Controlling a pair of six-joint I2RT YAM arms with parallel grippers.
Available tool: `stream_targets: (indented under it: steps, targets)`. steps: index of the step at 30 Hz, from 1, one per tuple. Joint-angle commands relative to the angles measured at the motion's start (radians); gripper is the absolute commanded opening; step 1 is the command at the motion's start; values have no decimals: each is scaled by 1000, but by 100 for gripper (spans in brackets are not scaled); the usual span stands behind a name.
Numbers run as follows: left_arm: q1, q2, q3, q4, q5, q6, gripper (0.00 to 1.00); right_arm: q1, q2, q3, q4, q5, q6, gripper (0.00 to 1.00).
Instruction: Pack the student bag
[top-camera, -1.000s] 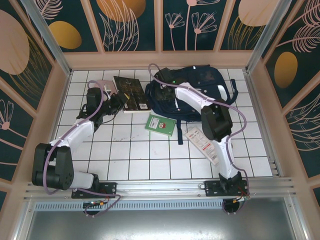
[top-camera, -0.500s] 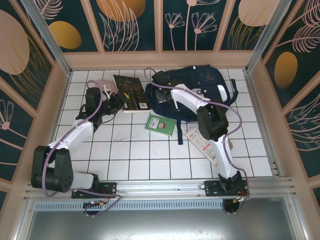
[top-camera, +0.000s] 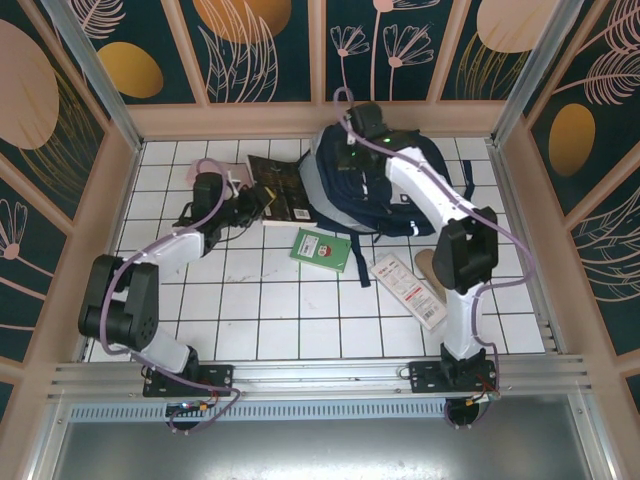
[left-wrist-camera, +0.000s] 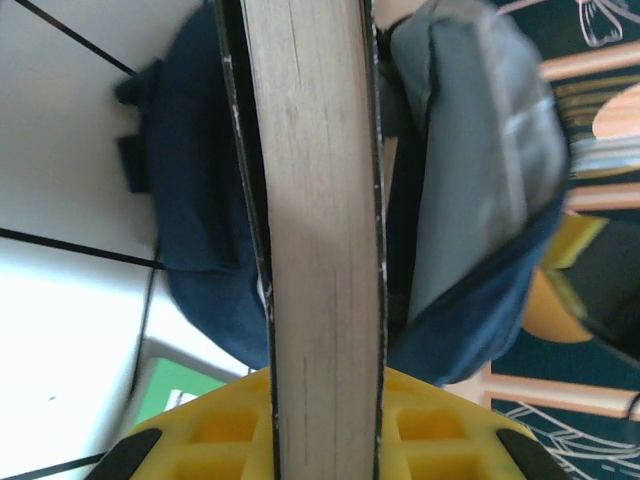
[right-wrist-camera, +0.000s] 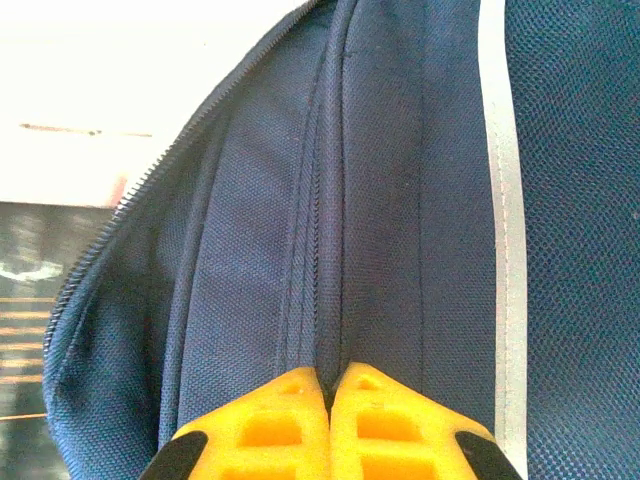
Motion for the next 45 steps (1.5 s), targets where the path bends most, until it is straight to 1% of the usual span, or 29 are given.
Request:
stream_targets:
  steps: [1, 3, 4, 7, 15, 19, 23, 30, 31, 32, 35, 36, 38, 41, 45]
  targets:
    - [-61, 56, 77, 201, 11, -46, 6, -40, -107, 10, 158, -251, 63, 0]
    - [-92, 109, 100, 240, 10, -69, 6, -64, -124, 4, 185, -339, 93, 0]
    - [-109, 139, 146, 249, 7, -73, 4, -74, -131, 2, 197, -376, 109, 0]
    - [-151, 227, 224, 261, -3, -75, 4, -99, -154, -17, 232, -443, 147, 0]
    - [-246, 455, 461, 239, -15, -70, 3, -127, -184, -49, 266, -502, 194, 0]
    - [-299, 567, 610, 167, -25, -44, 3, -134, -187, -52, 266, -509, 202, 0]
    - [-350, 672, 774, 46, -61, 2, 4, -140, -190, -58, 274, -518, 211, 0]
    - [-420, 819, 1032, -144, -110, 80, 12, -150, -195, -83, 281, -521, 218, 0]
    - [-426, 833, 1052, -163, -115, 84, 14, -150, -197, -86, 281, -520, 218, 0]
    - [-430, 846, 1077, -191, -122, 91, 19, -152, -199, -89, 281, -518, 217, 0]
    - [-432, 835, 1088, -245, -142, 119, 45, -157, -206, -104, 277, -510, 210, 0]
    - [-431, 815, 1078, -264, -163, 137, 52, -160, -210, -113, 277, -507, 208, 0]
    - [-432, 780, 1071, -308, -200, 178, 61, -167, -218, -134, 281, -504, 205, 0]
    - [-432, 729, 1065, -371, -239, 233, 70, -179, -225, -167, 287, -506, 202, 0]
    - [-431, 656, 1026, -447, -289, 287, 76, -188, -226, -203, 284, -479, 179, 0]
